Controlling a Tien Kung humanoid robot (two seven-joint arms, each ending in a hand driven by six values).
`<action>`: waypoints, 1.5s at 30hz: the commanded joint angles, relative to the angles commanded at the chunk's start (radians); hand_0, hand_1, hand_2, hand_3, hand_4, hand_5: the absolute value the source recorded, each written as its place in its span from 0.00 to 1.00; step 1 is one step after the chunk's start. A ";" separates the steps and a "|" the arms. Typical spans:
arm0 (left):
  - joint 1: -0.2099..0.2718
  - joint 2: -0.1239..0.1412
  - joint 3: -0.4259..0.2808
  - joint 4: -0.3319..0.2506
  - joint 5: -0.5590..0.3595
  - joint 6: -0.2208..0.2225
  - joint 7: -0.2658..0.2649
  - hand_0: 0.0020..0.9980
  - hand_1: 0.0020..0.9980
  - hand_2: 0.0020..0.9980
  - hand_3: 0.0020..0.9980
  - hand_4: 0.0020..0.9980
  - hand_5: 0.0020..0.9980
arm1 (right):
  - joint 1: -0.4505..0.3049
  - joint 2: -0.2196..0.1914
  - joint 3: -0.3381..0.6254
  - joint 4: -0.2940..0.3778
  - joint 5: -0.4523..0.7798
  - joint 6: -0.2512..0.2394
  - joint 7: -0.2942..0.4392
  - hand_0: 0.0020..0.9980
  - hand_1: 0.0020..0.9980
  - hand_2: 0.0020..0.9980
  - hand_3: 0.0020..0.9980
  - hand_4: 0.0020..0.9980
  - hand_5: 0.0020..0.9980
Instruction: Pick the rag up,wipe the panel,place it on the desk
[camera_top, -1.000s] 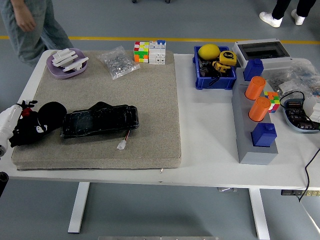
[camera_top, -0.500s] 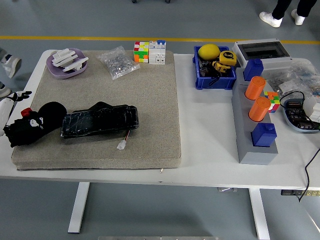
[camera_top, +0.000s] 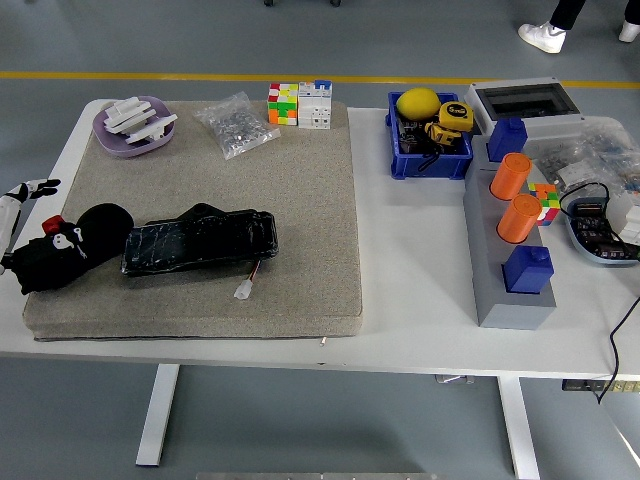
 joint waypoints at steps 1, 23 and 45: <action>0.000 0.000 0.004 0.002 -0.005 0.001 -0.001 0.81 0.80 0.76 0.79 1.00 0.62 | -0.001 -0.001 -0.001 0.000 0.000 -0.001 -0.001 0.80 0.68 0.68 0.60 0.99 0.46; -0.010 -0.028 0.012 0.007 -0.057 0.013 -0.020 0.82 0.80 0.76 0.78 1.00 0.66 | 0.009 -0.005 0.079 0.000 -0.040 -0.015 -0.001 0.80 0.68 0.68 0.60 0.99 0.46; -0.036 -0.066 -0.002 0.012 -0.082 0.028 -0.048 0.82 0.79 0.75 0.75 1.00 0.66 | 0.024 -0.003 0.058 0.000 0.006 -0.004 0.013 0.80 0.68 0.68 0.60 0.99 0.46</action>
